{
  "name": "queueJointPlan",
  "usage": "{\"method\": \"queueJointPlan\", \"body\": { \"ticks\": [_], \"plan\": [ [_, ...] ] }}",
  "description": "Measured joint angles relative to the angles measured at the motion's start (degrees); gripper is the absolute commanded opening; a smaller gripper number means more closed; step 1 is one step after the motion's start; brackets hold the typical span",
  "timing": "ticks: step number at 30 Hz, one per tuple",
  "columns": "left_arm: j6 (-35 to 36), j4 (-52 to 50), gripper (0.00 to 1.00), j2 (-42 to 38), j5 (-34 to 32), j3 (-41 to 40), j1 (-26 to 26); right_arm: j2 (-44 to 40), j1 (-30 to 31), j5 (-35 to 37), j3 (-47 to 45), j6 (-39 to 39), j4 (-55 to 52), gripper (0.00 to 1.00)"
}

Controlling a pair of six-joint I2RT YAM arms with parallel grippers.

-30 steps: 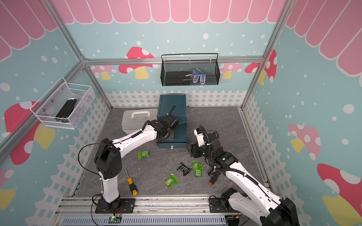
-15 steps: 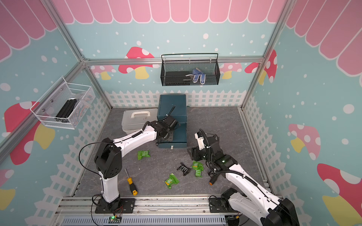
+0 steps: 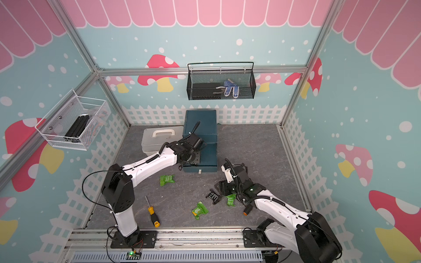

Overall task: Place the cookies into the drawer by color
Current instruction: Place the cookie in the drawer.

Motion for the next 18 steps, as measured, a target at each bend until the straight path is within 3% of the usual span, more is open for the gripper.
{"method": "queueJointPlan", "body": {
  "ticks": [6, 13, 18],
  "plan": [
    [0.2, 2.4, 0.61, -9.4, 0.1, -3.8, -0.7, 4.3, 3.5, 1.6, 0.1, -1.1, 0.2, 0.70],
    [-1.4, 8.6, 0.61, -25.2, 2.0, -20.4, -1.7, 11.0, 8.7, 4.7, 2.5, -3.3, -0.5, 0.71],
    [-2.6, 10.5, 0.61, -32.2, 4.3, -26.6, -1.8, 14.2, 12.3, 6.7, 4.9, -4.8, -1.4, 0.71]
  ]
}}
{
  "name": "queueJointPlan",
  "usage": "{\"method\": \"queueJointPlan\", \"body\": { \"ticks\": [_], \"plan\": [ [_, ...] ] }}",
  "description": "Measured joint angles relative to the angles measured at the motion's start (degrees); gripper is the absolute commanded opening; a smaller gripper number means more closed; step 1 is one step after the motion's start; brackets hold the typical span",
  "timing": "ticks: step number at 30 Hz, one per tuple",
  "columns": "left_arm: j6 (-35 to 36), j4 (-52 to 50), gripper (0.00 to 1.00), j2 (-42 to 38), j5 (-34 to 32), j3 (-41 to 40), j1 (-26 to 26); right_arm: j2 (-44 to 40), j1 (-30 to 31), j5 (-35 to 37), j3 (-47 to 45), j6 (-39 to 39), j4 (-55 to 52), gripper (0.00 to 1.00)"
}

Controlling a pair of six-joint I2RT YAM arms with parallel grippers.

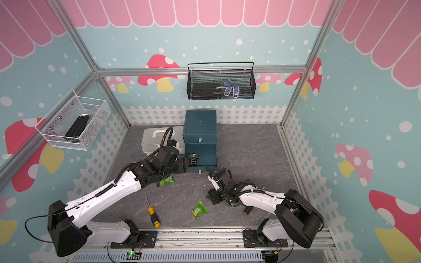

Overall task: Place the cookies into the drawer by color
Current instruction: Place the cookie in the drawer, then pick up the cookie at the center of the board.

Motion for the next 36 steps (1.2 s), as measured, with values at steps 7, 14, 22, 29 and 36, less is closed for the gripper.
{"method": "queueJointPlan", "body": {
  "ticks": [7, 14, 22, 29, 36],
  "plan": [
    [-1.6, 2.1, 0.61, -5.2, 1.6, -6.7, -0.7, 3.2, 4.0, 5.4, 2.3, 0.1, -3.3, 0.67],
    [-2.4, 3.1, 0.61, -7.0, 1.8, -10.6, -0.7, 4.2, 6.8, 11.3, 2.5, 1.9, -6.3, 0.51],
    [-2.9, 5.0, 0.61, -9.4, 2.2, -14.2, -0.8, 4.8, 6.8, 13.6, 4.2, 2.1, -6.9, 0.54],
    [-3.2, 7.7, 0.61, -12.5, 3.3, -18.2, -0.8, 7.8, 6.8, 13.6, 6.9, 2.2, -7.3, 0.33],
    [-3.7, 10.9, 0.61, -18.9, 6.0, -23.3, -0.8, 0.7, 6.8, 13.4, 7.8, 3.8, -11.2, 0.28]
  ]
}}
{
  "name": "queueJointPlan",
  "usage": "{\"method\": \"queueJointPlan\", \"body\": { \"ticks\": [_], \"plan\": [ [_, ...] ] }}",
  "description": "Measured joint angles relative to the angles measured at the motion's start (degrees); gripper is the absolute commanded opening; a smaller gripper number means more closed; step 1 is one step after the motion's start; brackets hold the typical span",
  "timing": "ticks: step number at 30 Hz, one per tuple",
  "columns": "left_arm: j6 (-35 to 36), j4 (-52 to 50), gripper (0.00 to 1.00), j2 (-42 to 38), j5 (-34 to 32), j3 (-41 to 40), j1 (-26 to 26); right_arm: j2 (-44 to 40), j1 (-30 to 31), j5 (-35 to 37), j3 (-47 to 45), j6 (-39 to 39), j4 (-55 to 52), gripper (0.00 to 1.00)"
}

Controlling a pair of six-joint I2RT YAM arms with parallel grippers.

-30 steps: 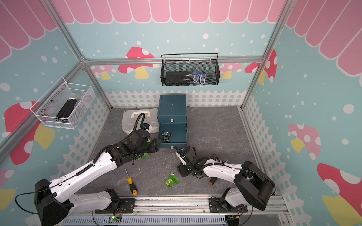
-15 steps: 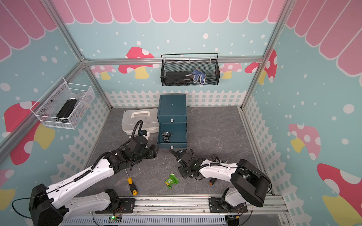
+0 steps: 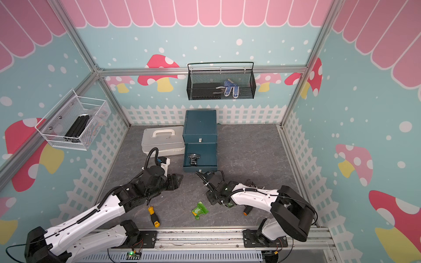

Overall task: Place the cookies into the drawer by color
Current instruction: Pick up the cookie at the center of the board, then place the cookie in the drawer.

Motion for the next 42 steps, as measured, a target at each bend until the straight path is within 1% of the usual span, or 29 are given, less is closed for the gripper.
{"method": "queueJointPlan", "body": {
  "ticks": [4, 6, 9, 14, 19, 28, 33, 38, 42],
  "plan": [
    [0.0, 4.1, 0.61, -2.1, 1.7, -2.8, 0.0, -6.0, 0.0, 0.0, 5.8, 1.3, -3.5, 0.28],
    [0.0, 5.3, 0.61, -2.4, 2.2, -3.9, 0.0, -6.9, 0.0, 0.1, 10.0, 1.5, -4.5, 0.28],
    [-0.2, 8.0, 0.61, -2.5, 4.0, -5.9, 0.0, -5.7, -0.3, 1.1, 17.3, 1.7, -6.8, 0.28],
    [-1.3, 13.0, 0.61, -2.5, 7.0, -10.6, 0.0, 0.1, -2.7, 5.1, 27.3, 1.9, -9.0, 0.27],
    [-1.4, 15.5, 0.62, -0.8, 7.2, -11.1, -0.1, 8.0, -5.8, 7.4, 33.7, 2.7, -9.3, 0.27],
    [-1.0, 18.0, 0.62, 2.1, 3.7, -11.1, -0.2, 21.7, -6.4, 10.5, 41.2, 5.6, -8.8, 0.27],
    [0.1, 18.0, 0.62, 2.6, 1.7, -11.2, -0.2, 26.3, -6.6, 14.0, 44.5, 7.0, -9.6, 0.28],
    [0.7, 17.9, 0.62, 2.6, 0.6, -11.2, -0.2, 30.9, -7.7, 15.1, 47.6, 7.6, -9.6, 0.28],
    [1.0, 17.9, 0.62, 2.7, -0.2, -11.2, -0.2, 34.1, -9.0, 15.5, 48.0, 7.7, -9.9, 0.27]
  ]
}}
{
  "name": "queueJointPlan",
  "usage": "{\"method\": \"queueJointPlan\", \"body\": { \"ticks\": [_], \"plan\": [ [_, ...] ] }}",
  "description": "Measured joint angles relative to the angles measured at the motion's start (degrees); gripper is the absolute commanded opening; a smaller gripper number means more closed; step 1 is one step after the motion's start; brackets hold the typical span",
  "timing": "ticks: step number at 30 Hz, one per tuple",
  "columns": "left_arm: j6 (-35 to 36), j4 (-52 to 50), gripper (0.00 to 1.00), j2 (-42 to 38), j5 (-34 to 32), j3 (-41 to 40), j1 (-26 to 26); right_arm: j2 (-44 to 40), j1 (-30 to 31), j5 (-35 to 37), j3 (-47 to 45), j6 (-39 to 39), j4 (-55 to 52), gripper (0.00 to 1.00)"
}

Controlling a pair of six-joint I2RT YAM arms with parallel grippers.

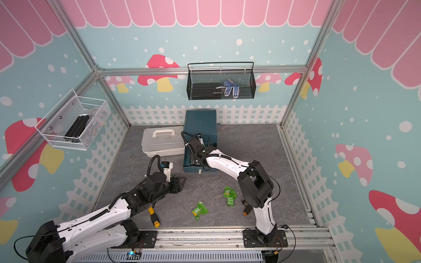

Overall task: Place the cookies into the drawer by color
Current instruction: Place the cookie in the drawer.

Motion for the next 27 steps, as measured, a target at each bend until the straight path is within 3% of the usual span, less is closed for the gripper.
{"method": "queueJointPlan", "body": {
  "ticks": [9, 21, 27],
  "plan": [
    [0.4, 0.0, 0.62, 1.7, -0.6, 0.0, 0.2, 2.1, -0.4, -2.4, 2.4, 0.2, -0.2, 0.28],
    [0.4, 0.2, 0.62, 2.1, -0.6, 0.0, 0.3, 2.5, -0.4, -7.9, 2.0, 0.5, 2.3, 0.54],
    [0.4, 1.2, 0.65, 2.1, 0.3, 0.0, 0.3, -4.3, -0.4, -10.7, -4.6, 0.4, 3.9, 0.58]
  ]
}}
